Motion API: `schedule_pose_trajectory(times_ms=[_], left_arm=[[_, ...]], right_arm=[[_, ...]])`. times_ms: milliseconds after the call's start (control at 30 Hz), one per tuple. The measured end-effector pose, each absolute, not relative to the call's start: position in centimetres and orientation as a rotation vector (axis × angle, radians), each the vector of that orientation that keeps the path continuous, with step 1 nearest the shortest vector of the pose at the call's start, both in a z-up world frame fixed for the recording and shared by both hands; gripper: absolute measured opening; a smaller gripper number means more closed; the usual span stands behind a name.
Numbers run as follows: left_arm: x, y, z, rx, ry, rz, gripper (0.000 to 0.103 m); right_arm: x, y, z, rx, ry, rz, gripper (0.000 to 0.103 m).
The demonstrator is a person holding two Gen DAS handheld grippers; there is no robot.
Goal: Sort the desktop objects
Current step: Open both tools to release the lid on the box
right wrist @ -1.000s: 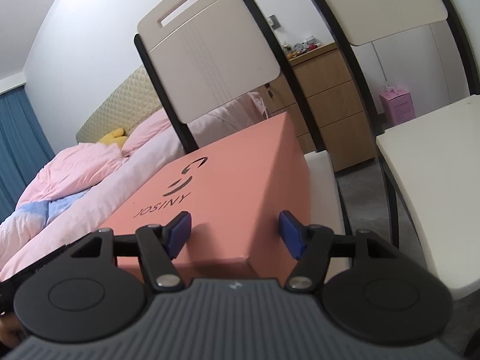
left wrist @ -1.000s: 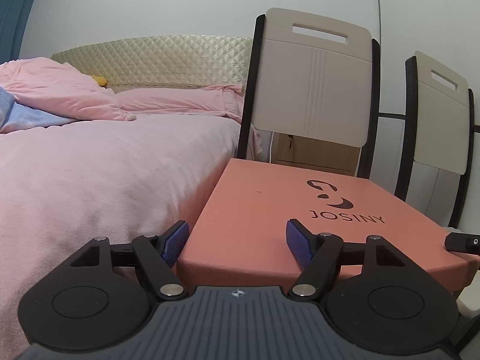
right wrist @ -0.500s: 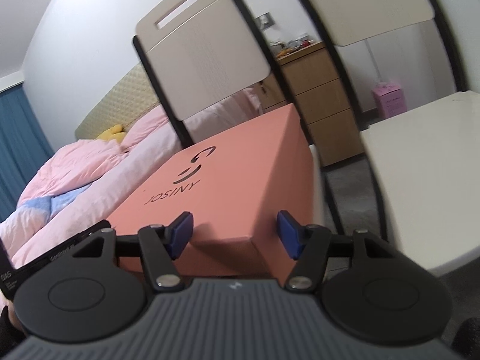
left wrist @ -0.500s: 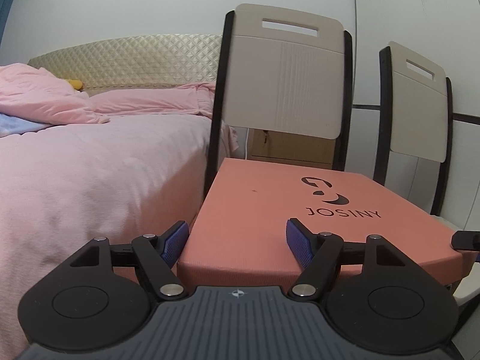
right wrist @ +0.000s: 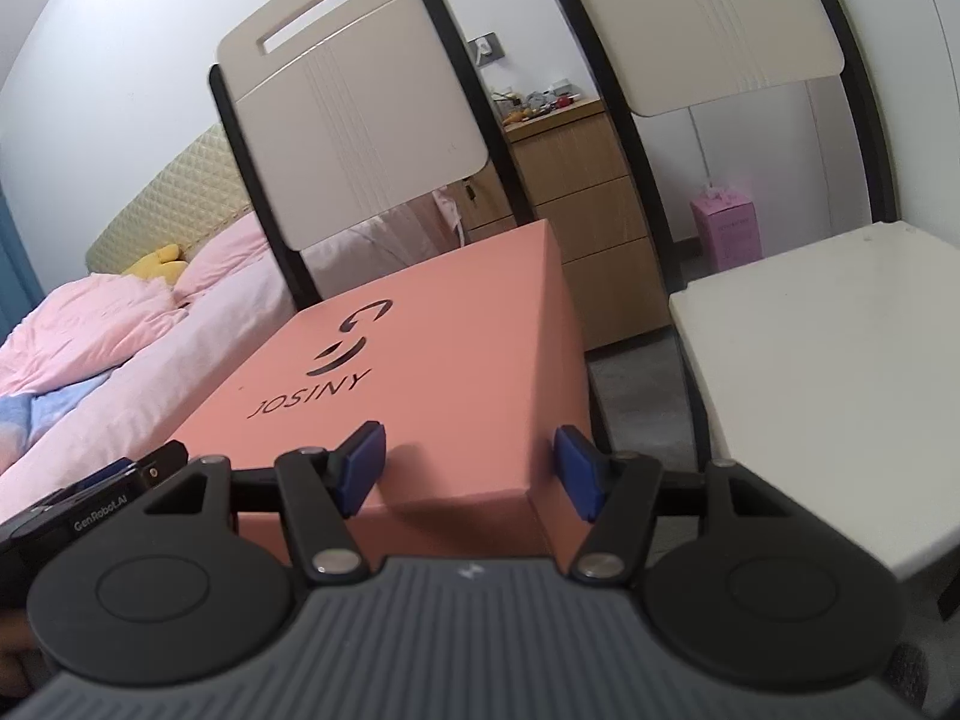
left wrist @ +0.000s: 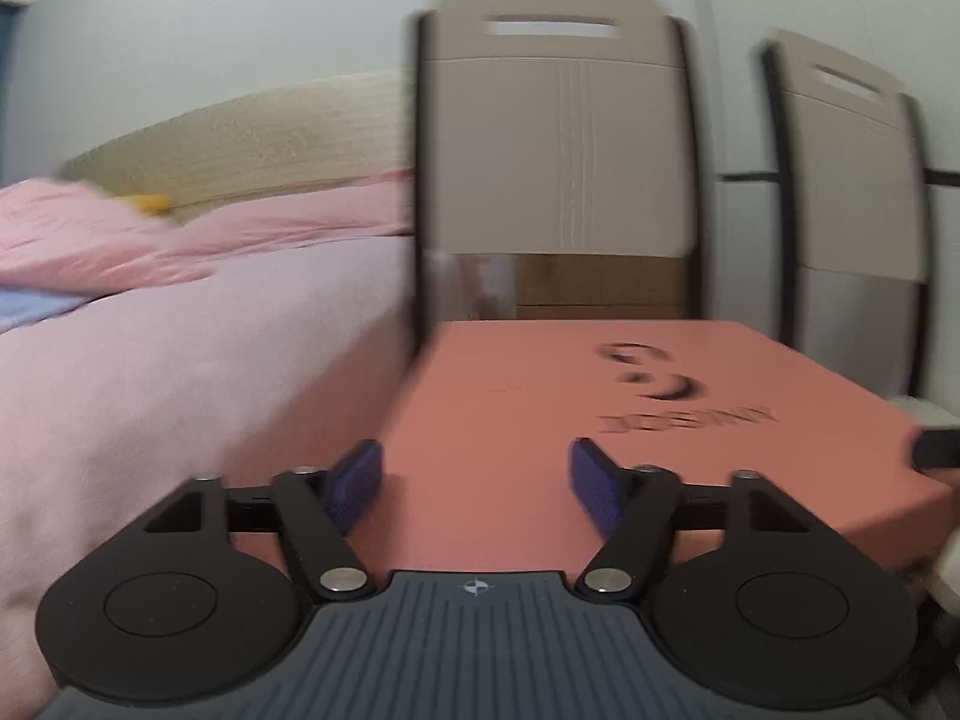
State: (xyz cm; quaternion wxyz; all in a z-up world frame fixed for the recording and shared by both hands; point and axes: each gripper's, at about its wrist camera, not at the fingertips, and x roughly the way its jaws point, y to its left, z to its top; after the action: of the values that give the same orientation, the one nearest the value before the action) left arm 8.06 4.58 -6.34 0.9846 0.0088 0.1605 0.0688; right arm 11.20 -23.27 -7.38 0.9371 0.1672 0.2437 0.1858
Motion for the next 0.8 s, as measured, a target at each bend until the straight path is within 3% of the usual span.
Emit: schedule_pose_trajectory(times_ms=[333,467,533,700,800], left_arm=[[7.8,3.9,-7.0,0.009,0.271,0.068,0.070],[5.1,5.4,-7.2,0.004,0.233,0.142,0.080],[4.4,5.6,-7.1,0.009,0.236,0.157,0.092],[3.4,5.8,-6.8,0.013,0.285,0.137,0.094],[2.5,5.4,-7.3,0.052,0.312,0.134,0.094]], right_arm=[[11.5,-22.6,-7.7,0.318,0.462,0.413,0.062],[10.7,-22.9,-7.7,0.327,0.456,0.425,0.064],[10.2,-22.9,-7.7,0.327,0.450,0.434,0.069],[9.4,-22.6,-7.7,0.307,0.447,0.480,0.086],[9.1,-22.2,-7.8,0.269,0.458,0.484,0.086]])
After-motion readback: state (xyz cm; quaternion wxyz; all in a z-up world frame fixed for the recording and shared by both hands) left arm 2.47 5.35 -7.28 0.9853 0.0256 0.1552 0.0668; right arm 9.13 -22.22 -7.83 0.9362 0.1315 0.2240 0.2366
